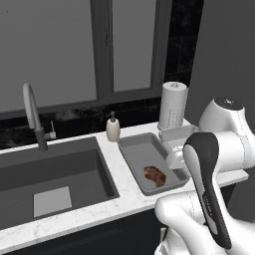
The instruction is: Place one onion and one steak in each tupperware on the nearby counter, to pack two identical lunches.
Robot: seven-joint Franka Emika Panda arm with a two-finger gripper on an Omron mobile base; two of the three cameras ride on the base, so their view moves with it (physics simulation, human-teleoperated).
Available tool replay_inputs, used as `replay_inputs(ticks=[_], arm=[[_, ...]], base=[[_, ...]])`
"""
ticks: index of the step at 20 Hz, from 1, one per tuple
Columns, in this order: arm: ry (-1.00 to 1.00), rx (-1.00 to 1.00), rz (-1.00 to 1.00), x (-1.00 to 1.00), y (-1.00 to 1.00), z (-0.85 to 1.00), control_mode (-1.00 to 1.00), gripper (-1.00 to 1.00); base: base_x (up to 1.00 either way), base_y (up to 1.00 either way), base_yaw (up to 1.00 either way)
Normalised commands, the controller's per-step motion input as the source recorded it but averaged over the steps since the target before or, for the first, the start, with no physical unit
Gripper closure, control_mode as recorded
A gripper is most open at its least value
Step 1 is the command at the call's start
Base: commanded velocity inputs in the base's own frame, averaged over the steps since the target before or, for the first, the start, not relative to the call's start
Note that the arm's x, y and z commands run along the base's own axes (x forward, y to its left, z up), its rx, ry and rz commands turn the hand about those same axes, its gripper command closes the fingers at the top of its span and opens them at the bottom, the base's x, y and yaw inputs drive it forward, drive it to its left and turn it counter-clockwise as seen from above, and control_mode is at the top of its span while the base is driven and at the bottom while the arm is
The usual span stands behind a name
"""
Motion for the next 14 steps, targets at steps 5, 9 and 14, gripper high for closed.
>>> replay_inputs(ticks=[5, 9, 14], arm=[[0.00, 0.00, 0.00, 0.00, 0.00, 0.00, -1.00, -1.00], [0.00, 0.00, 0.00, -0.13, 0.00, 0.00, 1.00, -1.00], [0.00, 0.00, 0.00, 0.00, 0.00, 0.00, 1.00, -1.00]], base=[[0.00, 0.00, 0.00], [-0.50, -0.07, 0.00], [-1.00, -0.48, -0.07]])
